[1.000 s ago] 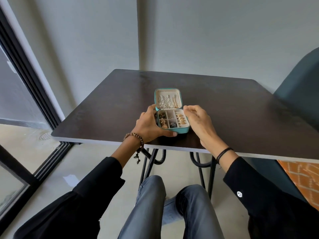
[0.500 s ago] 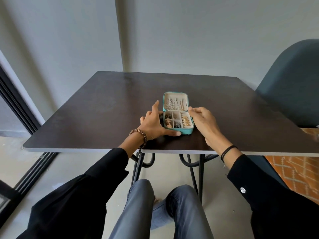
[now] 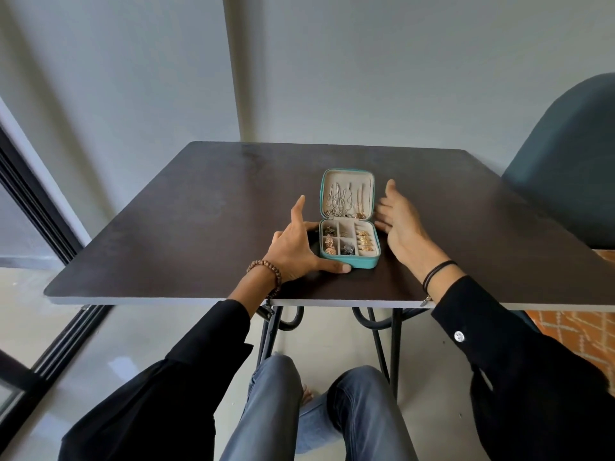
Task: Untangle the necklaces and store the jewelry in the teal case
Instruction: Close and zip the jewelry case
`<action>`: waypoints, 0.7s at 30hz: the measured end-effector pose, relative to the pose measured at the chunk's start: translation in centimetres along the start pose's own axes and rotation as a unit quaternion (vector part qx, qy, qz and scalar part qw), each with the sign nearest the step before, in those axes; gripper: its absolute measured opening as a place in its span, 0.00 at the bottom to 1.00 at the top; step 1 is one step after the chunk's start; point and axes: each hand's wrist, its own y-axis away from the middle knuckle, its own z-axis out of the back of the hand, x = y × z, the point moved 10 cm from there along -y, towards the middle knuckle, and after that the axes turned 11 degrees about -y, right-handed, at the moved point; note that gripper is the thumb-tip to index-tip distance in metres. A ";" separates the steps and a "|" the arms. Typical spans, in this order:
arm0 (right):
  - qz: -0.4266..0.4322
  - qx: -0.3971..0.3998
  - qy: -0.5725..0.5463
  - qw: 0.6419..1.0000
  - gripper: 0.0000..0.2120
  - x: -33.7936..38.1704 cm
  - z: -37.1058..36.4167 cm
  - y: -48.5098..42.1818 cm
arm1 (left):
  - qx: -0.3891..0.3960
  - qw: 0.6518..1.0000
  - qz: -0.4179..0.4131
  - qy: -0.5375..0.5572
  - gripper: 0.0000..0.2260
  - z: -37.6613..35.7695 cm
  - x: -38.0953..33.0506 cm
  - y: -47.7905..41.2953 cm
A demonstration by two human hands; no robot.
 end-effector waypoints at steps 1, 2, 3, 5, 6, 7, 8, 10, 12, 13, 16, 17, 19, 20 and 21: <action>-0.008 -0.008 -0.033 0.999 0.27 0.0 0.2 -0.1 | -0.001 1.000 0.000 0.000 0.65 0.0 0.1 0.0; -0.013 -0.013 -0.058 0.998 0.28 0.1 0.5 0.0 | 0.000 1.000 0.000 0.000 0.65 0.1 0.1 -0.1; -0.018 -0.017 -0.079 0.997 0.28 0.0 0.7 0.0 | 0.001 1.000 0.000 0.001 0.65 0.0 0.1 -0.1; -0.026 -0.020 -0.117 0.993 0.24 -0.3 1.2 0.2 | 0.003 1.000 -0.001 0.001 0.65 -0.1 0.1 -0.2; -0.027 -0.020 -0.135 0.990 0.21 -0.3 1.4 0.3 | 0.003 1.000 -0.001 0.002 0.65 -0.1 0.0 -0.1; -0.024 -0.021 -0.145 0.989 0.19 -0.3 1.7 0.5 | 0.000 1.000 -0.003 0.002 0.65 -0.1 0.0 -0.1; -0.020 -0.016 -0.149 0.989 0.18 -0.3 1.8 0.8 | -0.001 1.000 -0.005 0.003 0.64 0.0 0.0 -0.1; -0.013 0.002 -0.135 0.991 0.16 -0.3 1.7 1.5 | -0.005 1.000 -0.008 0.002 0.64 0.0 -0.1 0.1; 0.000 0.015 -0.103 0.995 0.14 -0.4 1.7 2.2 | -0.006 1.000 -0.008 -0.001 0.64 0.1 0.1 0.1; 0.015 0.015 -0.084 0.996 0.11 -0.4 1.8 2.5 | -0.005 1.000 -0.008 -0.002 0.64 0.1 0.1 0.2; 0.080 0.013 -0.016 0.997 0.09 0.7 2.0 3.0 | 0.006 1.000 -0.010 0.003 0.64 -0.1 0.1 0.2; 0.099 0.016 0.020 0.995 0.09 1.2 1.9 3.2 | 0.011 1.000 -0.010 0.008 0.64 -0.1 0.2 0.2; 0.137 0.033 0.099 0.985 0.08 2.0 1.2 3.3 | 0.019 1.000 -0.010 0.017 0.64 -0.2 0.4 0.2; 0.152 0.051 0.141 0.977 0.08 2.2 0.6 3.4 | 0.020 1.000 -0.009 0.020 0.64 -0.2 0.5 0.2; 0.165 0.069 0.183 0.967 0.09 2.3 -0.1 3.4 | 0.021 1.000 -0.009 0.021 0.64 -0.2 0.6 0.2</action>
